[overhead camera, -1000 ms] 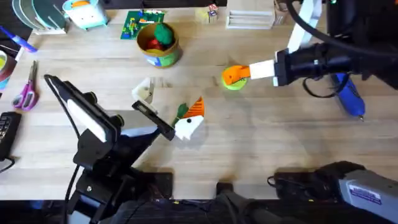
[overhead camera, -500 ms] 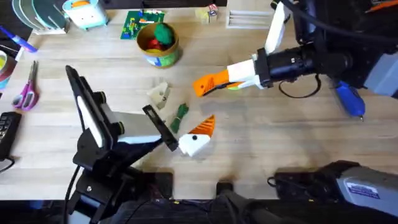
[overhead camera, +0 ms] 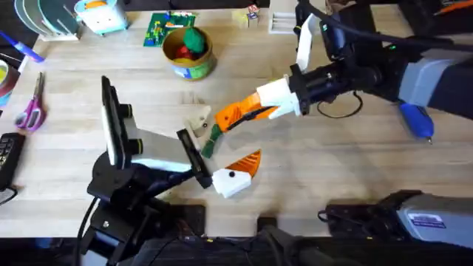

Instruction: Pick up the gripper from the table and insert it into the empty holder that is missing its gripper. Then pick up a screw, insert it into the mounting hole, and use the screwdriver to tighten it. Finally, clean up the table by picking up the vegetable and placing it into the bucket.

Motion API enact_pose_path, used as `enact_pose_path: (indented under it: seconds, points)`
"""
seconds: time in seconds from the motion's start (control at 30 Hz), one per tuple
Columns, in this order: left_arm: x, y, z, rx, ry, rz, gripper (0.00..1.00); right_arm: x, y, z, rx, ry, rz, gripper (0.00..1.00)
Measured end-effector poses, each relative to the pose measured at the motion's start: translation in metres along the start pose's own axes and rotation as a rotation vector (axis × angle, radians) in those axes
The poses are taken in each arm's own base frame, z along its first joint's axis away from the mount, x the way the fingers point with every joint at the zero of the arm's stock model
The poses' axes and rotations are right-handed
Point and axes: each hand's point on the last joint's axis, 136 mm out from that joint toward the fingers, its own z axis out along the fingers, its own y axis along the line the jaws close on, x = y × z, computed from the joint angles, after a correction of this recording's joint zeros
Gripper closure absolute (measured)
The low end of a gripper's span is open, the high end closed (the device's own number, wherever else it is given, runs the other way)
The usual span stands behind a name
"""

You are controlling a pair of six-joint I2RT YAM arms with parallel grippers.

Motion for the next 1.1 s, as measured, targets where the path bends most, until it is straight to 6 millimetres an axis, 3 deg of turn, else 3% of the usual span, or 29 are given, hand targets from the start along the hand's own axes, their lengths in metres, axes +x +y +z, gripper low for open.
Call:
enact_pose_path:
  seconds: [0.13, 0.33, 0.67, 0.87, 1.1]
  points:
    - [0.0, 0.0, 0.0, 0.001, 0.0, -0.008, 0.007, 0.004, 0.002, 0.01, -0.018, 0.034, 0.007, 0.992]
    - [-0.001, 0.005, 0.0, -0.026, -0.004, -0.008, 0.008, -0.007, 0.013, 0.018, -0.06, 0.023, -0.029, 0.993]
    - [-0.002, 0.015, -0.001, -0.081, -0.013, -0.011, 0.007, -0.017, 0.003, 0.033, -0.107, 0.057, 0.082, 0.993]
    - [-0.001, 0.012, -0.001, -0.068, -0.006, -0.01, 0.008, -0.022, -0.001, 0.052, -0.128, 0.083, 0.136, 0.994]
    - [-0.002, 0.027, -0.002, -0.146, -0.013, -0.016, 0.008, -0.032, 0.006, 0.074, -0.092, 0.017, 0.135, 0.994]
